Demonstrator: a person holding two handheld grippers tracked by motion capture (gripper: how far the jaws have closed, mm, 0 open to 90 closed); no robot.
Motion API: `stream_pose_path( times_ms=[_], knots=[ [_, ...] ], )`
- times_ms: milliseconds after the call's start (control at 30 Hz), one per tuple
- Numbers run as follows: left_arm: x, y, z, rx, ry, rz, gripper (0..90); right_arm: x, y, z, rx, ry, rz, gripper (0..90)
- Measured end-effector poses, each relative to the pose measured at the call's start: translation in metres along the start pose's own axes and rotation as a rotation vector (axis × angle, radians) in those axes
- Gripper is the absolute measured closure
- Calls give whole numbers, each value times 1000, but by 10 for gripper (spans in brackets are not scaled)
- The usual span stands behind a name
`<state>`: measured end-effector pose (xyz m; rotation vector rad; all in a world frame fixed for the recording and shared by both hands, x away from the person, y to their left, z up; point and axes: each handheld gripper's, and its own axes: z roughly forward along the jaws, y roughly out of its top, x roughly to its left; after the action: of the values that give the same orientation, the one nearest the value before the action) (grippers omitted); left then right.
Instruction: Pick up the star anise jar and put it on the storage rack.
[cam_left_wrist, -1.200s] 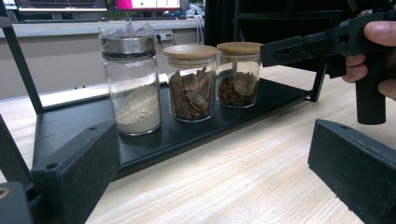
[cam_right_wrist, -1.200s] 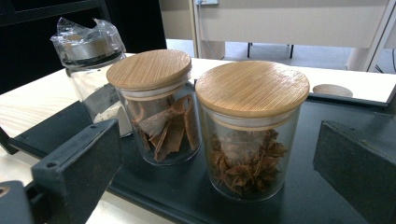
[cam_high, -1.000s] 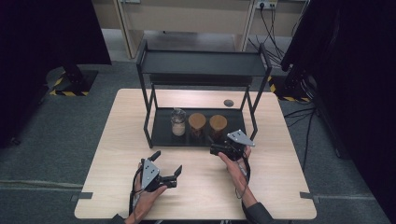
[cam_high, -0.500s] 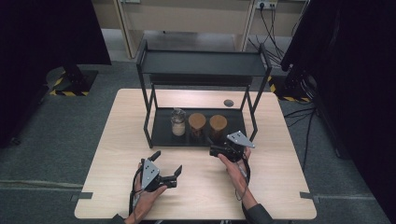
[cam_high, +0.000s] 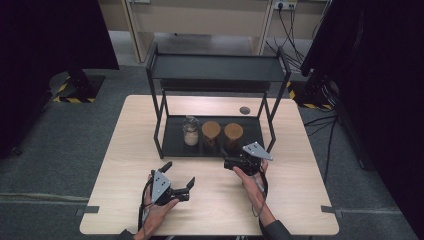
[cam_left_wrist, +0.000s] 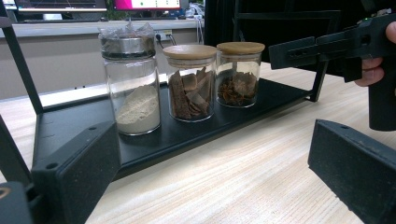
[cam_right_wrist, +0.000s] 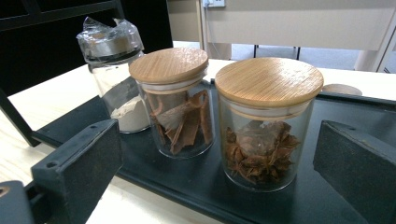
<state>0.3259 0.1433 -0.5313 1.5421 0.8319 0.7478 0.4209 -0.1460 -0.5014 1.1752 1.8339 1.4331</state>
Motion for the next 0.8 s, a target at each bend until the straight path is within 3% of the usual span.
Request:
stream_pose_path(
  times_ms=[800],
  knots=[
    [0, 0, 0, 0, 0, 0, 20, 8, -7, -6, 0, 20, -6, 17]
  ],
)
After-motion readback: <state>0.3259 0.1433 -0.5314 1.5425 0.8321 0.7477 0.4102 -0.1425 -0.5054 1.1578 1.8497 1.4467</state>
